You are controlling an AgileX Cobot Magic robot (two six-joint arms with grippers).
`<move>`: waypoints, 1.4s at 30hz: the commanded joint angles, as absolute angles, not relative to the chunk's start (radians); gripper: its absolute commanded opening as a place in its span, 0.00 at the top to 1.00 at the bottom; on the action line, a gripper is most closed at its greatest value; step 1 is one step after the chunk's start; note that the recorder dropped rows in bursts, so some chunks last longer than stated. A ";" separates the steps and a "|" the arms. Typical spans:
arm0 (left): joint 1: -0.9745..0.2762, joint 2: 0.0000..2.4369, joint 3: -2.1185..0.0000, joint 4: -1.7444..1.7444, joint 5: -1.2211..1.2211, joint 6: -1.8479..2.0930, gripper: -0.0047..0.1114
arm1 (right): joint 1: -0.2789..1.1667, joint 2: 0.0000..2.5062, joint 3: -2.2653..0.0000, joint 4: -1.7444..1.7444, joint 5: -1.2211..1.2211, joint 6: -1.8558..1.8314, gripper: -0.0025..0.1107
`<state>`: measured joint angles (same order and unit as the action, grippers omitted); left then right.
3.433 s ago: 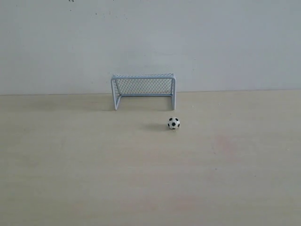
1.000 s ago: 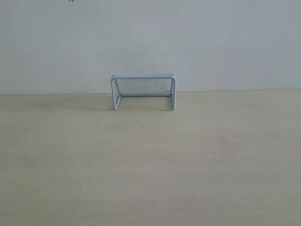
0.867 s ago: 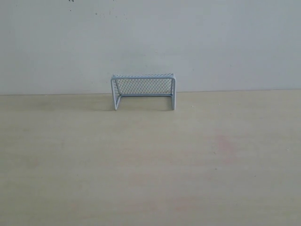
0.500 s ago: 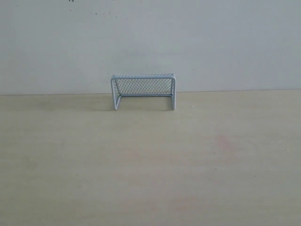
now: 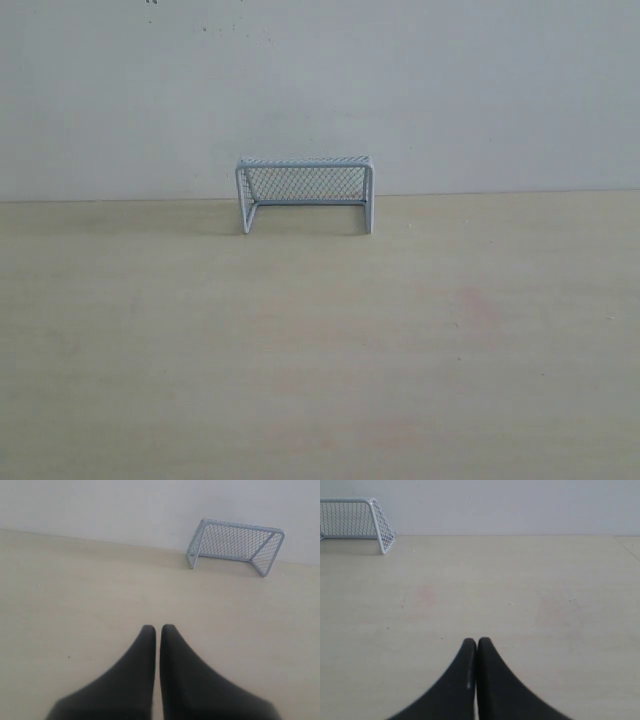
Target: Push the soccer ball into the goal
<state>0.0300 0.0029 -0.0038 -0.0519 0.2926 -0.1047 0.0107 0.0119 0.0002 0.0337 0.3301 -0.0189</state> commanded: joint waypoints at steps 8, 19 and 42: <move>0.025 0.000 0.000 -0.033 0.295 0.035 0.92 | 0.009 0.010 0.000 0.031 0.322 -0.021 0.98; 0.025 0.000 0.000 -0.032 0.295 0.019 0.92 | 0.009 0.010 0.000 0.031 0.322 -0.021 0.98; 0.025 0.000 0.000 -0.032 0.295 0.019 0.92 | 0.009 0.010 0.000 0.031 0.322 -0.021 0.98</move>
